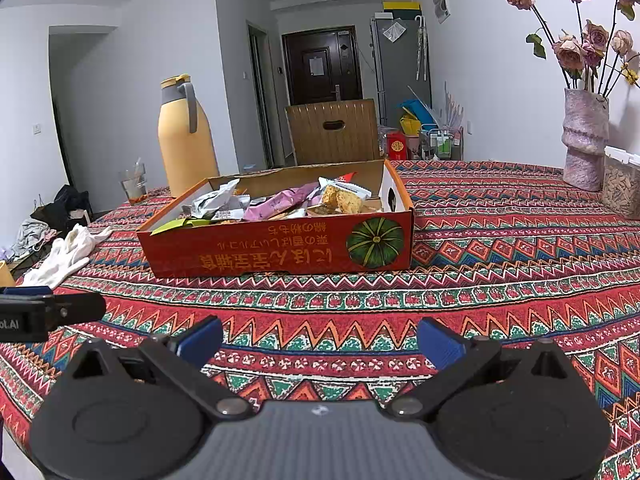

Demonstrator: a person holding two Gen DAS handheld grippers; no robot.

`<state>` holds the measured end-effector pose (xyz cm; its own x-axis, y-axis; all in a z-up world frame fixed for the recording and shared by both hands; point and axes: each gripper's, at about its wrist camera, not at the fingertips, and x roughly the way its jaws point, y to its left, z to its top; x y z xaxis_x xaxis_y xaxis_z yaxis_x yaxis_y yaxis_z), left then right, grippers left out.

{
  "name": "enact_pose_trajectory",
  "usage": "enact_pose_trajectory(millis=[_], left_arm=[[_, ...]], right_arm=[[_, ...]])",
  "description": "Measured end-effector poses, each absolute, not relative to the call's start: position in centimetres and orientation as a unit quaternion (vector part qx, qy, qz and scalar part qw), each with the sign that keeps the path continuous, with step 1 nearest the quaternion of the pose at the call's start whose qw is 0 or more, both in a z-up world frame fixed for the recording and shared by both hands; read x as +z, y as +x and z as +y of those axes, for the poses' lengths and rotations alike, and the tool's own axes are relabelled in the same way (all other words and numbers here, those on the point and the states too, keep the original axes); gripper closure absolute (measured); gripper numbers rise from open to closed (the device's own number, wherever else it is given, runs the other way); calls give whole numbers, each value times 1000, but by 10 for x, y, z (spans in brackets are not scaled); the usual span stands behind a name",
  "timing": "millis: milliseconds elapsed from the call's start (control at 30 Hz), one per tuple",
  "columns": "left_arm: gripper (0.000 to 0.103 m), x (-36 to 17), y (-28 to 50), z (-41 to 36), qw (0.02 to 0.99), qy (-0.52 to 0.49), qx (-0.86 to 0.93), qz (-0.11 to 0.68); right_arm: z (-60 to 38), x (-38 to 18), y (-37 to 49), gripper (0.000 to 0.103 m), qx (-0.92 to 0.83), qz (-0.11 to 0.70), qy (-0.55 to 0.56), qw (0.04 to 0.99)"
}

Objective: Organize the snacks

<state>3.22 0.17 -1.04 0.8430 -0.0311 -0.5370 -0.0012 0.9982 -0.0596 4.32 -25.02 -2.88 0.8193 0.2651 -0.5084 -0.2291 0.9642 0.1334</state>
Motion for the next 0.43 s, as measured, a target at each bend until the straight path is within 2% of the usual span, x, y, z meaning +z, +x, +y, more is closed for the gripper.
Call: enact_pose_trajectory(millis=[433], left_arm=[[0, -10, 32, 3, 959, -31, -15, 281]], right_arm=[[-250, -30, 43, 0, 130, 272, 33, 953]])
